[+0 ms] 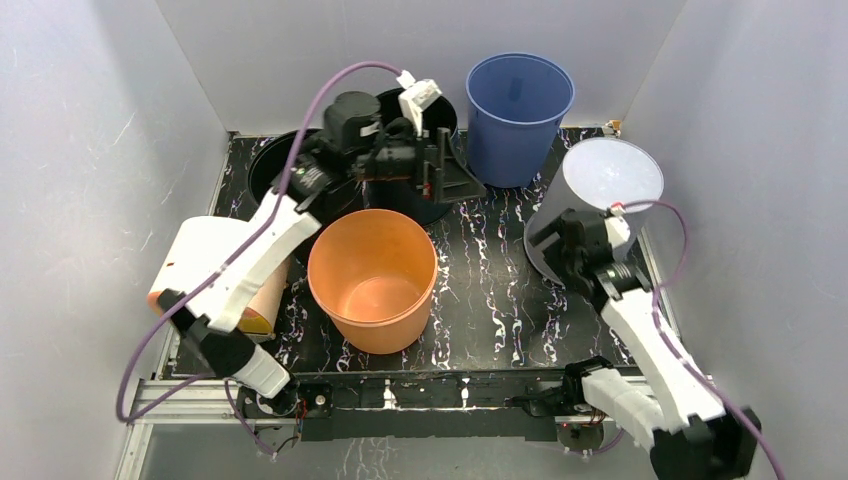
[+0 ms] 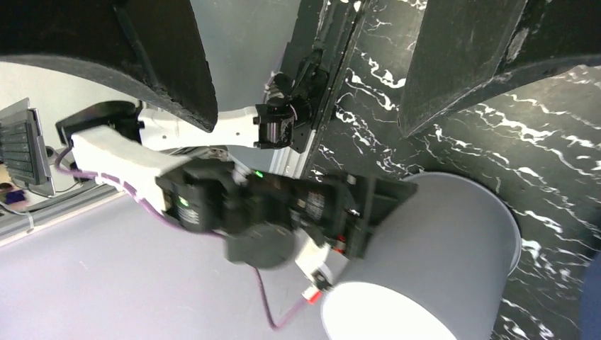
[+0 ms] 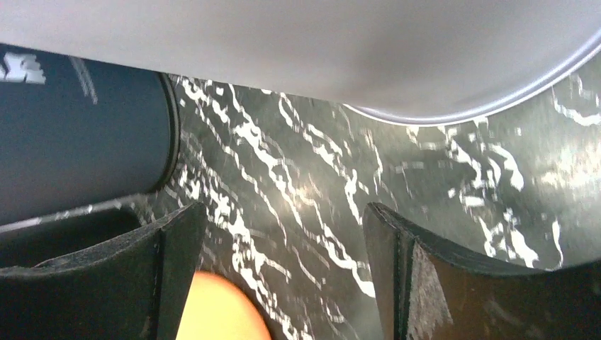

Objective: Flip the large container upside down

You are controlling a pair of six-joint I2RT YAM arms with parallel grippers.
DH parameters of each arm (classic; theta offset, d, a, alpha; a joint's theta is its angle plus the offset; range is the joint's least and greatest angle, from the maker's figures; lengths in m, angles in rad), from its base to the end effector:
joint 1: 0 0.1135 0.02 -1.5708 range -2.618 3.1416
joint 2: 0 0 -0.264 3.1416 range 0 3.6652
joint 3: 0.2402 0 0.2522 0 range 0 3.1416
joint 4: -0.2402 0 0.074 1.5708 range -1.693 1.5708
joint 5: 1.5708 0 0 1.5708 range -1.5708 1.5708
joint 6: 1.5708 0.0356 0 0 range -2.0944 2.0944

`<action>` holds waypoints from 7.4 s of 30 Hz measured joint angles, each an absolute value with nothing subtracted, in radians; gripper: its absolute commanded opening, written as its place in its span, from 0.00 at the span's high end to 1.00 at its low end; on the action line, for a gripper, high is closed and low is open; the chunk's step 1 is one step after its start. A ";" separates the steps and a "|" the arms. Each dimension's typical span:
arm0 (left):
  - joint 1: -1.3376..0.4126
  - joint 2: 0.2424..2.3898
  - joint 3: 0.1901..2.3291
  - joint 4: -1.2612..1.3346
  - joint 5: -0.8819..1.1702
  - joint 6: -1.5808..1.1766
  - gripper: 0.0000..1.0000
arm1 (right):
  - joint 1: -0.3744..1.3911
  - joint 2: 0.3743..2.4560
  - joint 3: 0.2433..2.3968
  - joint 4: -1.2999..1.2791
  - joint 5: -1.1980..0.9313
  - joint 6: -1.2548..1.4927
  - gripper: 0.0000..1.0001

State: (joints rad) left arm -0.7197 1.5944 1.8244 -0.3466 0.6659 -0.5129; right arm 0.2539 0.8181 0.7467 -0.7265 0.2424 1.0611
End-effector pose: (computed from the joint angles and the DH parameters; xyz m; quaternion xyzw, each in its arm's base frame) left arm 0.2505 -0.2488 0.4798 0.2890 0.6799 -0.5624 0.3715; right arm 0.1608 0.0329 0.2708 0.4030 0.8277 0.1400 0.3646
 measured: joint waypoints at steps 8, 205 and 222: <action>-0.719 1.429 1.755 -0.438 0.566 -0.453 0.02 | 0.013 1.260 0.981 -0.524 0.150 0.880 0.15; -0.585 1.812 1.589 -0.412 0.593 -0.521 0.09 | 0.505 0.560 0.913 -1.053 0.384 1.110 0.84; -0.580 1.824 1.587 -0.345 0.630 -0.593 0.19 | 0.504 0.532 0.886 -1.041 0.411 1.128 0.82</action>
